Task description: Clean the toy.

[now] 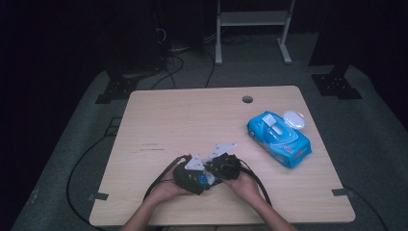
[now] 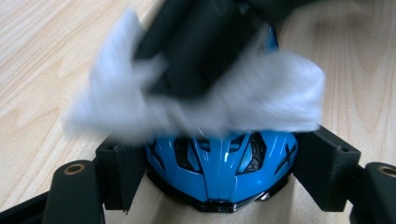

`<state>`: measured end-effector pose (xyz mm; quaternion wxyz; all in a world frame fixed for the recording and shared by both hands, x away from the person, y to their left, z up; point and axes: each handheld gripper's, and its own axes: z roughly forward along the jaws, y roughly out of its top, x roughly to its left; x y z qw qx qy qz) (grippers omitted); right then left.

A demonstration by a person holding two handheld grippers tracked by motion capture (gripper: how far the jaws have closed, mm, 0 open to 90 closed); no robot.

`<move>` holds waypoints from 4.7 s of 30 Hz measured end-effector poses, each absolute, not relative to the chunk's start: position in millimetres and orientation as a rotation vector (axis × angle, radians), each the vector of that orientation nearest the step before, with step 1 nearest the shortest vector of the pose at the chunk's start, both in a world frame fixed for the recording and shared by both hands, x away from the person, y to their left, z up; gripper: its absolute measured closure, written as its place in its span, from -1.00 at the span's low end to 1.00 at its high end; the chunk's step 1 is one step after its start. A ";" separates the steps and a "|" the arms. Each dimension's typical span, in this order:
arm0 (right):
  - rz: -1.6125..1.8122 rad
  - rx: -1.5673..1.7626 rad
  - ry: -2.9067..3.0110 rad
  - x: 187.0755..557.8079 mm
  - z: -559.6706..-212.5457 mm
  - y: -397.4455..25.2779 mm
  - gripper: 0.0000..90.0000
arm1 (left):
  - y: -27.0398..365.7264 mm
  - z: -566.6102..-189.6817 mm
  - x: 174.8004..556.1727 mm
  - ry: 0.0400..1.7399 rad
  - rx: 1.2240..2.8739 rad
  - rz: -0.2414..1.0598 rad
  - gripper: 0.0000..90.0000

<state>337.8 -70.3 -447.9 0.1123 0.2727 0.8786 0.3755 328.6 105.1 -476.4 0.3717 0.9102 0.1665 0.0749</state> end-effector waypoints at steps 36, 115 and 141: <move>1.171 0.681 2.701 317.8 -452.1 -57.9 0.83 | 106.5 -476.1 328.6 0.421 2.342 0.191 -0.44; 1.095 0.892 2.541 323.4 -443.9 -143.9 0.83 | 109.1 -476.0 328.5 0.421 2.341 0.190 -0.44; 1.189 0.900 2.533 342.7 -446.1 -113.7 0.82 | 107.7 -476.1 328.9 0.425 2.339 0.196 -0.44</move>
